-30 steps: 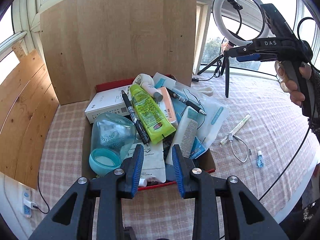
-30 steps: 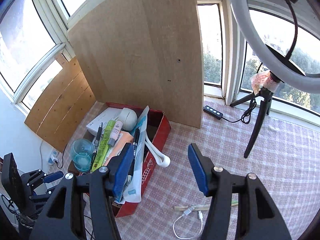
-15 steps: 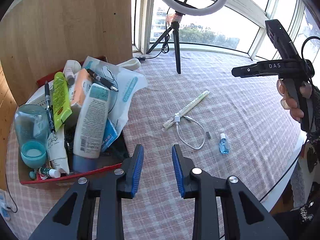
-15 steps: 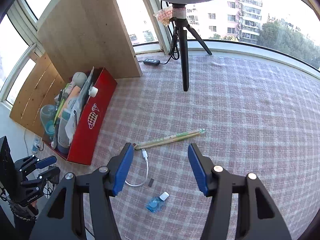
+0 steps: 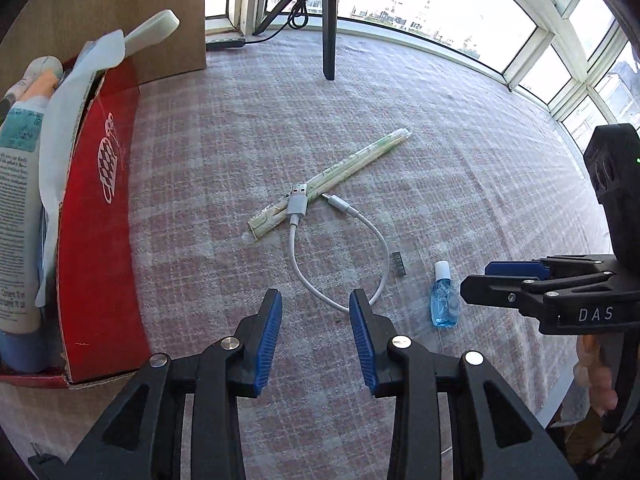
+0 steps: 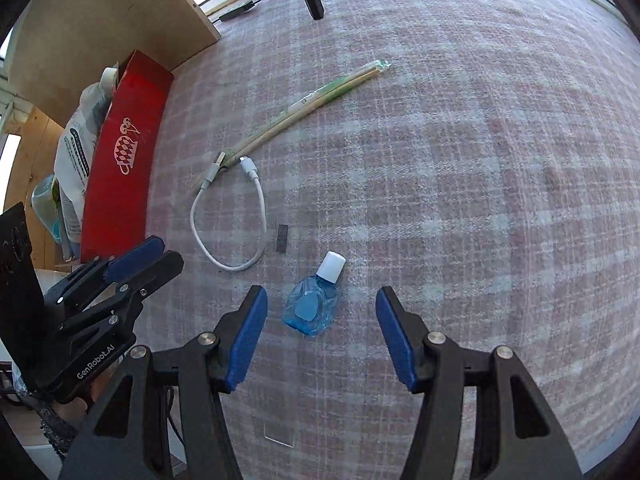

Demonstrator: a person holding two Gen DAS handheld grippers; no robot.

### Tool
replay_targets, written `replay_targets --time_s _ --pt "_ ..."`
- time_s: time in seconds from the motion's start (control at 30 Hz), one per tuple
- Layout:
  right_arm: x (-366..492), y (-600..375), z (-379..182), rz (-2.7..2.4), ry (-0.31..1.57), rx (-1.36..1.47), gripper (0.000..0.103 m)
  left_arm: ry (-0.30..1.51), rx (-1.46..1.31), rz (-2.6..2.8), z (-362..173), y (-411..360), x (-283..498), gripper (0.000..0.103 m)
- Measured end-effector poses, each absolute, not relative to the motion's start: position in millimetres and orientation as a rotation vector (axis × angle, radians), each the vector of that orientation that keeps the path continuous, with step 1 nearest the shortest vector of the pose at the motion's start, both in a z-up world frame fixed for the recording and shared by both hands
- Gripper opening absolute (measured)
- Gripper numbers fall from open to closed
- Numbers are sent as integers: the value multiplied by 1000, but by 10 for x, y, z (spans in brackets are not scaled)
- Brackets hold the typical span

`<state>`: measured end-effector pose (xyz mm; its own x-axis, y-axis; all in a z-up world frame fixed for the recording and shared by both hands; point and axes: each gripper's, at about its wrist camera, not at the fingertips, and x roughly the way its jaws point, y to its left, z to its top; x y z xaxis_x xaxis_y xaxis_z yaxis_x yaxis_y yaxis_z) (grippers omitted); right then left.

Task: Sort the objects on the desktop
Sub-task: 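Grasp the blue eye-drop bottle with the right gripper while the left grasps the white USB cable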

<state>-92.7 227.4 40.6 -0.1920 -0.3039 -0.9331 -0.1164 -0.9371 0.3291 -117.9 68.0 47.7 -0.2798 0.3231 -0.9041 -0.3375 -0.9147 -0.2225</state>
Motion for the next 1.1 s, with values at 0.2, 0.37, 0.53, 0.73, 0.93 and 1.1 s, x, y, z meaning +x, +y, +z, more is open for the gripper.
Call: replay_targets --time_s 0.2,0.37,0.53,0.73,0.93,1.1 --pt "-886 2222 340 -2312 -534 1952 56 20 -1628 2197 298 731 -1305 34" --pt "-869 2199 273 -2329 -548 1987 56 22 -1643 2172 221 750 -1381 34" --pt "-859 2107 192 -2324 -557 2016 56 48 -1616 2160 216 816 -1393 34" --pt "-809 2084 170 -2349 -571 2013 53 42 -1599 2156 193 834 -1405 24" --pt "-732 2188 149 -2334 -650 2001 32 -7 -1590 2143 192 745 -1396 7" --pt "-662 2254 166 -2335 -698 1974 32 -9 -1570 2149 267 722 -1373 4"
